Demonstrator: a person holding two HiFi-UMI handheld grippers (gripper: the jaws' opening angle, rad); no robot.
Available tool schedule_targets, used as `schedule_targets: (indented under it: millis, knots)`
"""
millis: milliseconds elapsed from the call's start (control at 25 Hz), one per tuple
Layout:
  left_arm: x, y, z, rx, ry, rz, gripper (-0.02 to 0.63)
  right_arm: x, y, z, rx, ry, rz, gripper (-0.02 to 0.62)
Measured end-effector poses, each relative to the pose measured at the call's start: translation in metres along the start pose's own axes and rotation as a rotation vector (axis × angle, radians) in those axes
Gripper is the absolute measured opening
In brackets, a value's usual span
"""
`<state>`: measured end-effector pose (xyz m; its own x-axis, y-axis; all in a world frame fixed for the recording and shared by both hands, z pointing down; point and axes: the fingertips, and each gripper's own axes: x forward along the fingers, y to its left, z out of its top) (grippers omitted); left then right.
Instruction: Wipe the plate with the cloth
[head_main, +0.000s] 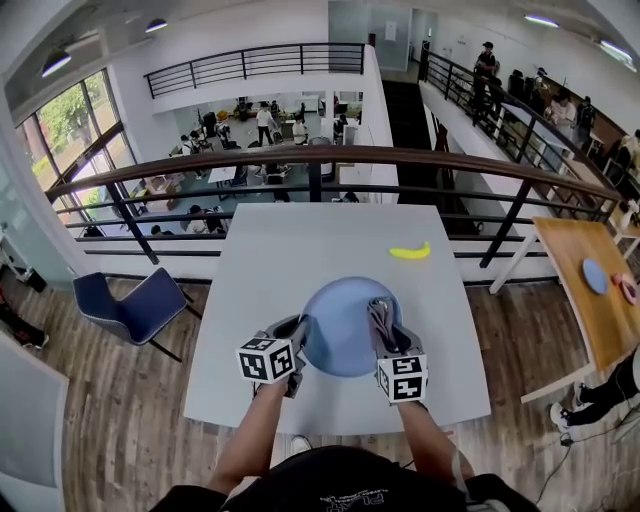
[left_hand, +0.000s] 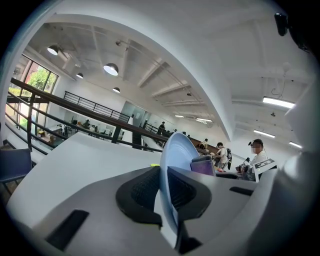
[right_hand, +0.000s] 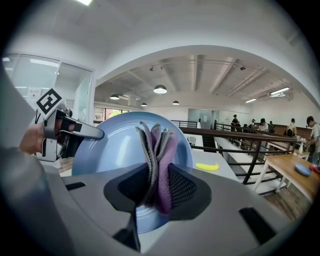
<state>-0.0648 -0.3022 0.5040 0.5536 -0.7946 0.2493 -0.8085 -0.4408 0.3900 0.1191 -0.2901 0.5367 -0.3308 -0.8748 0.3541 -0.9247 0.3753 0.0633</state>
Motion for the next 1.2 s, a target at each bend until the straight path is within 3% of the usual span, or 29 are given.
schedule_targets:
  millis: [440, 680, 880, 1200]
  knots:
    - [0.003, 0.001, -0.006, -0.015, 0.011, 0.005, 0.032, -0.001, -0.018, -0.006, 0.017, 0.01, -0.03, 0.117]
    - [0.001, 0.009, -0.008, -0.034, 0.009, 0.016, 0.031, -0.004, -0.007, 0.002, -0.001, -0.007, -0.009, 0.117]
    - [-0.002, 0.013, -0.01, -0.039, 0.012, 0.025, 0.029, -0.004, 0.026, 0.014, -0.006, -0.032, 0.064, 0.117]
    - [0.0, 0.012, -0.013, -0.049, 0.008, 0.02, 0.029, -0.001, 0.108, 0.016, -0.03, -0.03, 0.261, 0.117]
